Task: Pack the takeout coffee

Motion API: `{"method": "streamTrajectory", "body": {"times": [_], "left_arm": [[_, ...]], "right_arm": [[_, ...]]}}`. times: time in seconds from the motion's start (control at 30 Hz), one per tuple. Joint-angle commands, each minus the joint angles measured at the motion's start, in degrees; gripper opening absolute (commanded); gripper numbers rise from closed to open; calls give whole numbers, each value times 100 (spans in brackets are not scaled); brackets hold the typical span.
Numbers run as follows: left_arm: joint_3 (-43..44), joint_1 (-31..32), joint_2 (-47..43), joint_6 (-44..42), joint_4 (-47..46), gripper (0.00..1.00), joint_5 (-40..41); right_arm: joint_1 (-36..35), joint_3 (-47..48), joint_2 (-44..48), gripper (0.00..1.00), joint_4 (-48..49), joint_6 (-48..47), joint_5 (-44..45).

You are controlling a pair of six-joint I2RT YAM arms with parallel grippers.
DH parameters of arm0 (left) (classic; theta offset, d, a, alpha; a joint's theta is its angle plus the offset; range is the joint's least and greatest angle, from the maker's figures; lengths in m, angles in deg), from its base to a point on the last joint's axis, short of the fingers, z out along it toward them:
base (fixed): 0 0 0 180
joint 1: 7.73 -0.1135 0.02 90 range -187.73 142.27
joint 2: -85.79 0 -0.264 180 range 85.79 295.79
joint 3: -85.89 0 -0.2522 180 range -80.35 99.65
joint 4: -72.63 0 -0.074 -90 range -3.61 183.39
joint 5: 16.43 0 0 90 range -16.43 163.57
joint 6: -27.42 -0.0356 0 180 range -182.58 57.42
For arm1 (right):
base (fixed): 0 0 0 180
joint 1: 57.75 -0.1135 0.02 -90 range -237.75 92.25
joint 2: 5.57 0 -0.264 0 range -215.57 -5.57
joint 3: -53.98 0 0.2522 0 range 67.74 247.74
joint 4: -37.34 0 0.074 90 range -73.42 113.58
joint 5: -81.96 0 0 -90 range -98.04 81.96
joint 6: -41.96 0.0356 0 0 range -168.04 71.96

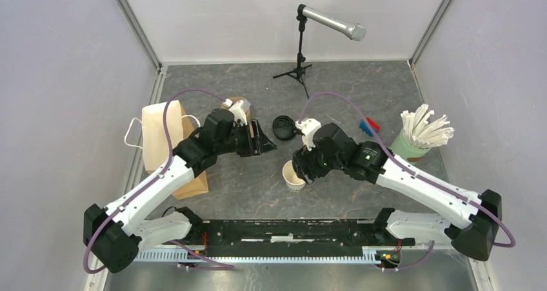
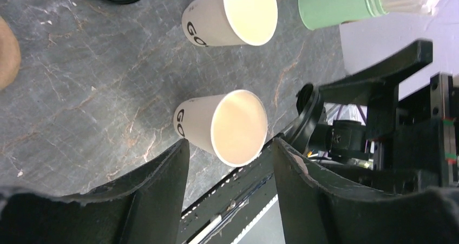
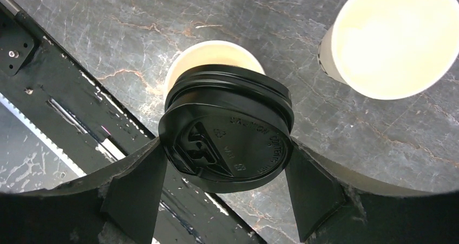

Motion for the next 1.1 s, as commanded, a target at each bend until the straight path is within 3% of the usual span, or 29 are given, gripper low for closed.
{"method": "streamTrajectory", "body": {"times": [0.0, 0.6, 1.07], "left_arm": [[-223, -344, 1, 222, -682, 65, -356], [-937, -480, 154, 442, -1380, 64, -1017], [-1181, -471, 408, 564, -1810, 63, -1343]], "right_arm": [[-363, 577, -349, 80, -307, 291, 467], [-664, 1248, -1619, 86, -729, 10, 710], [-663, 1253, -1770, 92, -630, -196, 741]]}}
